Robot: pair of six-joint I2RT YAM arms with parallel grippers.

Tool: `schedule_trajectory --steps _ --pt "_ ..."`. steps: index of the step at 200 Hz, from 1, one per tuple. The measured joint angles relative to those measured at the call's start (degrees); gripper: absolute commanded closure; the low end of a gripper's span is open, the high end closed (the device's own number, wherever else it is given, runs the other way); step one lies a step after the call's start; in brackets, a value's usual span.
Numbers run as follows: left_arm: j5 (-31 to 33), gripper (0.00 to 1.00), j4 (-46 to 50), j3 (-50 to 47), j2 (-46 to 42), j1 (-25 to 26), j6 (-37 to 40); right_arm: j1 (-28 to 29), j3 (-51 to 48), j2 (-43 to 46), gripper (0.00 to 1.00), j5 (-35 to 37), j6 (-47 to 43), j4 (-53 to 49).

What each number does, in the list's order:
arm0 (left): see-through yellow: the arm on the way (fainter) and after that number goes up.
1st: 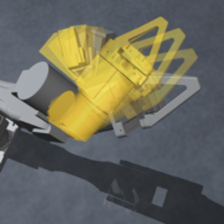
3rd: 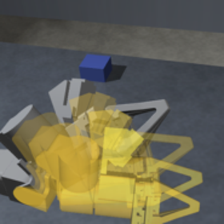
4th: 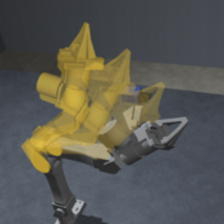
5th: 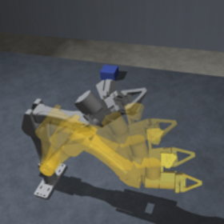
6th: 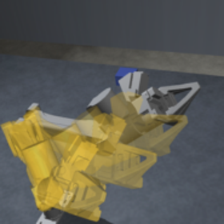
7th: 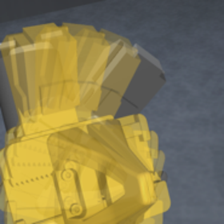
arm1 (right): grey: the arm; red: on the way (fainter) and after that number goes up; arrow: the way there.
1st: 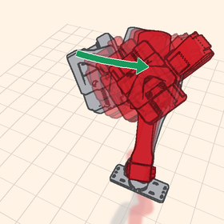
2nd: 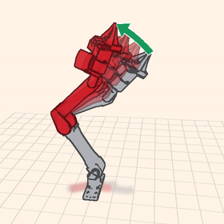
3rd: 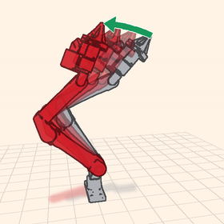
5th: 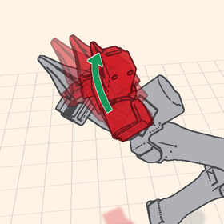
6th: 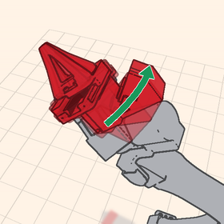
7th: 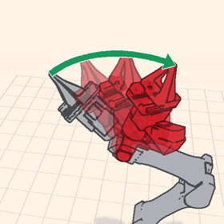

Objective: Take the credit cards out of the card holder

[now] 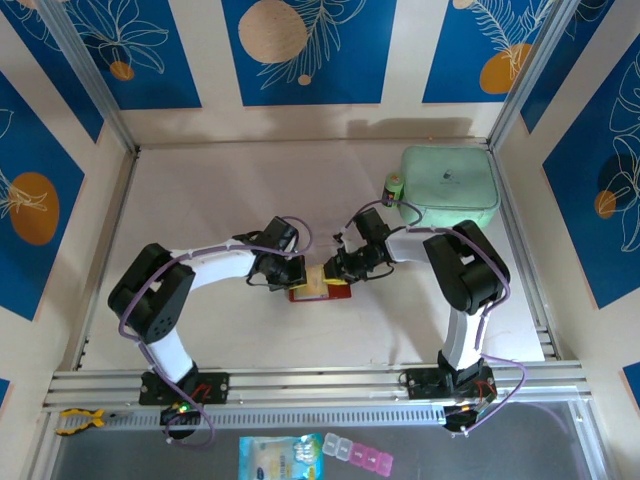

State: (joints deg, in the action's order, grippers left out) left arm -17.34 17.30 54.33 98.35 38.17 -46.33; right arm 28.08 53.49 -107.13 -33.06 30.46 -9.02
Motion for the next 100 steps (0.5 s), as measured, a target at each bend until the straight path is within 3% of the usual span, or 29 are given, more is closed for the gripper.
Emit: schedule_trajectory --steps 100 --pt "0.0 0.97 0.0 0.0 0.0 0.0 0.2 0.09 0.07 -0.79 0.88 -0.9 0.44 0.68"
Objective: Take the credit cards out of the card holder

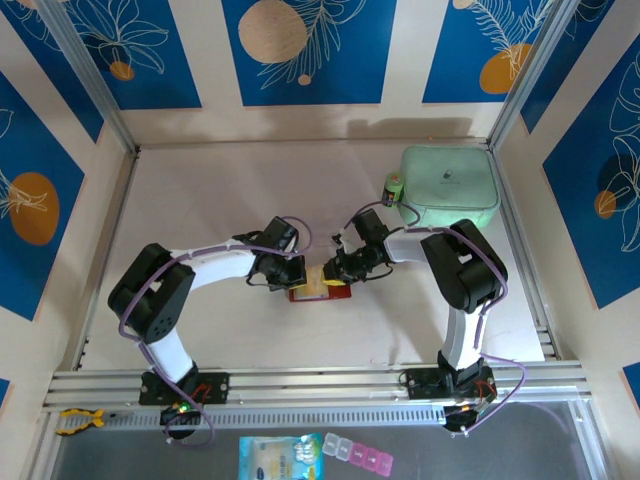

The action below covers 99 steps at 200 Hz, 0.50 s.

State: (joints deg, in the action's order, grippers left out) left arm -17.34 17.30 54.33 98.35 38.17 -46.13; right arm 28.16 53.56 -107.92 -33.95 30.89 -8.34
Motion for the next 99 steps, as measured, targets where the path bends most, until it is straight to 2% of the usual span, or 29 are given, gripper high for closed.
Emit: schedule_trajectory --steps 99 --pt "0.04 0.97 0.11 0.0 0.0 0.0 0.17 -1.51 -0.09 1.33 0.93 -0.13 -0.94 -1.68"
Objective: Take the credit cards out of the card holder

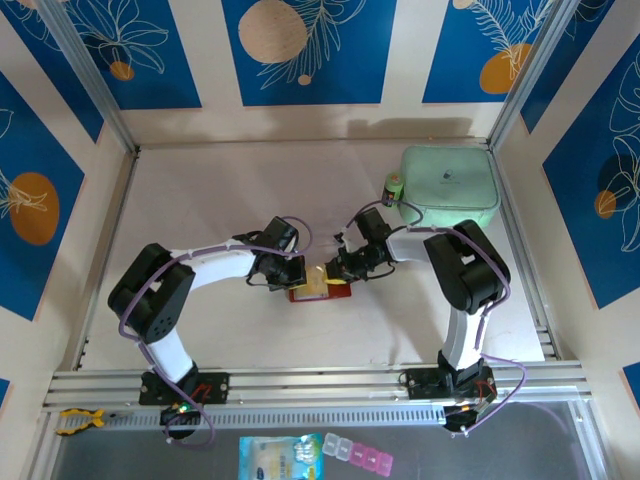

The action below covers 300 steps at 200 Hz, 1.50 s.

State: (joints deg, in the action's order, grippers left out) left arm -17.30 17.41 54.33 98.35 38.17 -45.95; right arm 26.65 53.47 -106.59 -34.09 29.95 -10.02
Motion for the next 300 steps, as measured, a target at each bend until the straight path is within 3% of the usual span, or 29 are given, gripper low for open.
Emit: schedule_trajectory --steps 139,240,300 --pt "0.0 0.94 0.61 0.39 -0.02 0.0 0.04 -3.43 1.81 10.23 1.0 7.58 -12.68 -15.37" --pt "1.4 0.93 -2.99 -0.42 -6.69 -0.31 0.02 -2.36 15.47 14.82 1.0 26.03 -48.83 -29.49" --pt "2.43 0.92 -3.23 -3.04 -9.53 -1.33 -0.04 -2.45 32.44 5.68 1.0 33.81 -69.53 -37.68"
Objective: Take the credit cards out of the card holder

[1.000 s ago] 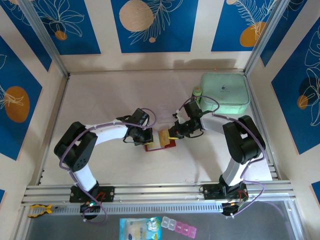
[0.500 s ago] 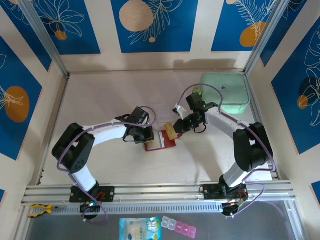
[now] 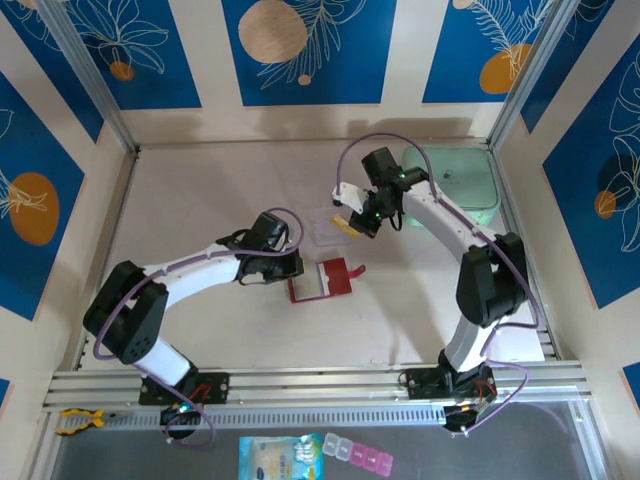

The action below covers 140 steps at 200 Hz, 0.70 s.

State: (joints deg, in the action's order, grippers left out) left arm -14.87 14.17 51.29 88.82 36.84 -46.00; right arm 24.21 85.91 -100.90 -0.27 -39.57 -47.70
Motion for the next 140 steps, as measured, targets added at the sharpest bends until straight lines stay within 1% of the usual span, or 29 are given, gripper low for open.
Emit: schedule_trajectory --steps 28,54,101,140 --pt "0.44 0.92 -0.02 -1.03 -1.53 -0.09 -0.13 0.0 8.09 -5.86 1.0 0.55 -5.25 -3.13" --pt "0.66 0.92 0.09 -1.55 -2.69 -0.24 -0.15 0.0 13.4 -10.4 1.0 0.48 -8.52 -5.51" --pt "1.44 0.92 0.26 -2.67 -4.07 -0.42 -0.2 0.0 15.69 -16.26 1.0 -0.22 -12.15 -8.04" --pt "1.44 0.92 0.37 -3.04 -4.07 -0.85 -0.57 0.0 15.47 -18.91 1.0 -1.62 -13.62 -9.29"
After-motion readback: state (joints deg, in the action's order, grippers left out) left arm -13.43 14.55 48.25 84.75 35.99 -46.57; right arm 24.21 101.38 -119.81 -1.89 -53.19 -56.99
